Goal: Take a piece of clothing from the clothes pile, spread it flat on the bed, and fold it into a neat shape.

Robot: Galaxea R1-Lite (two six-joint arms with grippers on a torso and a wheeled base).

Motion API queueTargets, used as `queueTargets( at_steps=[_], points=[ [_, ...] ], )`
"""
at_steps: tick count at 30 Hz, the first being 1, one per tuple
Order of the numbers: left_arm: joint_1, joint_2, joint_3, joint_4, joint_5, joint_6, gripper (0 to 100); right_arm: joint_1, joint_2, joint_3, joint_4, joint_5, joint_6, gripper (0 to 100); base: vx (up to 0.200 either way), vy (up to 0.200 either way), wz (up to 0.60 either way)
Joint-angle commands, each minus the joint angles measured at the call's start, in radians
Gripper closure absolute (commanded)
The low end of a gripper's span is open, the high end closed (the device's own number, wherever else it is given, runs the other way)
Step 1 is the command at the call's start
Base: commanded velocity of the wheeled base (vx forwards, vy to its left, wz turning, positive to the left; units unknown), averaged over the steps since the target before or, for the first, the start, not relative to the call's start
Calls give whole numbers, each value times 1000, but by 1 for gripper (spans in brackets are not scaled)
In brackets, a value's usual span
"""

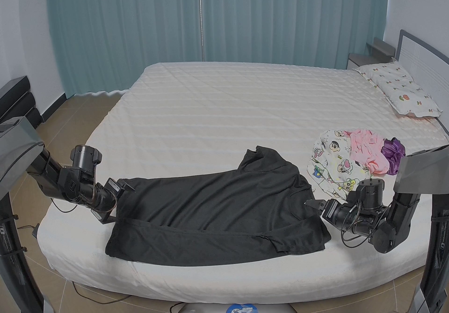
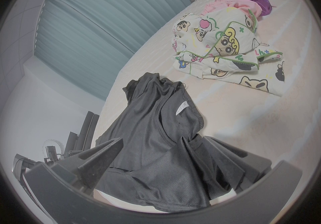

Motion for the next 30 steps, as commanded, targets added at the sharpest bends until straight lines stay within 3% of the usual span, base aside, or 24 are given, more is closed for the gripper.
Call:
queueTargets(
  at_steps=[1, 4, 6, 7, 16, 30],
  points=[
    [16, -9, 43, 1, -30, 77, 0, 1, 1, 7, -8, 0, 0, 0, 0, 0, 0],
    [40, -14, 80, 1, -73, 188, 0, 1, 1, 5, -9, 0, -1, 0, 0, 0, 0],
    [40, -14, 80, 1, -73, 188, 0, 1, 1, 5, -9, 0, -1, 0, 0, 0, 0],
    [62, -6, 86, 1, -80, 254, 0, 4, 2, 5, -8, 0, -1, 0, 0, 0, 0],
    [66, 31, 72, -14, -86, 358, 0, 5, 4, 5, -8, 0, -3, 0, 0, 0, 0],
    [31, 80, 34, -11, -67, 356, 0, 11, 6, 4, -8, 0, -6, 0, 0, 0, 0]
  ],
)
